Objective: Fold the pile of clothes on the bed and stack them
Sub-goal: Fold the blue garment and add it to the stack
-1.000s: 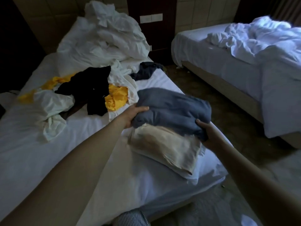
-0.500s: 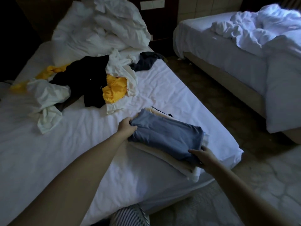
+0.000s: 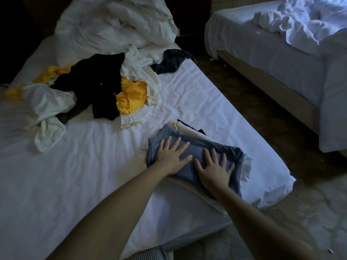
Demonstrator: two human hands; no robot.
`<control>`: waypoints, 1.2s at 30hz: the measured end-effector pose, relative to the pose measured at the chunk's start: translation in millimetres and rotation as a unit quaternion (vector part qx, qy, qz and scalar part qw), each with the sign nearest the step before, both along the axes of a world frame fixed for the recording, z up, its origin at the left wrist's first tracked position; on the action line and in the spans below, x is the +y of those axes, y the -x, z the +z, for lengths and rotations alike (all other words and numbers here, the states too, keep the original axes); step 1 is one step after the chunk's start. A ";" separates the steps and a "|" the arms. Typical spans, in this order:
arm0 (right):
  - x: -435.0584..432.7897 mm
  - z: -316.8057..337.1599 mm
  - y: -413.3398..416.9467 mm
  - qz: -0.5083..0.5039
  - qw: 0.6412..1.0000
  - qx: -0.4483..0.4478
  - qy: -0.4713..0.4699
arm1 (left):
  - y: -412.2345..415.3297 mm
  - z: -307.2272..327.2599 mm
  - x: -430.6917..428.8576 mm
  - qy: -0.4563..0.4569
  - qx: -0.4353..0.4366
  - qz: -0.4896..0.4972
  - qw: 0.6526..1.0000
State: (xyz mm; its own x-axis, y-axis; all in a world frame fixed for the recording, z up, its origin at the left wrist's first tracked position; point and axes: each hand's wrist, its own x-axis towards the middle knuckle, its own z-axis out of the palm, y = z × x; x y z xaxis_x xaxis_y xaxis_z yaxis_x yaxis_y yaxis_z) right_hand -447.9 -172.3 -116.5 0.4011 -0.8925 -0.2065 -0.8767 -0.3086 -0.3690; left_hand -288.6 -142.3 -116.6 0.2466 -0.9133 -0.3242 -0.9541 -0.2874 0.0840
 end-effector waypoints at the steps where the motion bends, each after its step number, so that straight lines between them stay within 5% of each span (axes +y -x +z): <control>1: 1.1 -6.2 1.7 -0.019 1.000 0.000 -0.010 | -5.0 -5.0 1.5 0.008 -0.005 0.017 1.000; 7: -4.3 -11.5 -4.7 -0.029 0.999 0.005 -0.017 | -7.6 -9.9 -8.5 0.024 0.023 0.107 0.994; 12: -2.1 -2.8 -5.0 -0.010 0.999 0.033 -0.016 | -23.4 6.6 -3.1 -0.040 0.151 0.087 0.984; 15: 3.6 12.9 -13.5 0.031 0.997 0.060 0.049 | -32.9 25.6 8.8 -0.039 0.278 0.110 0.954; 19: 27.6 31.7 -53.0 0.137 0.984 -0.010 0.116 | -49.5 49.8 35.1 0.104 0.411 0.219 0.879; 26: 72.0 49.5 -138.7 0.284 0.952 -0.091 0.071 | -122.3 60.4 112.0 0.119 0.373 0.323 0.862; 36: 123.9 -2.8 -276.7 0.359 0.932 -0.054 -0.020 | -271.0 31.5 210.1 0.140 0.272 0.507 0.806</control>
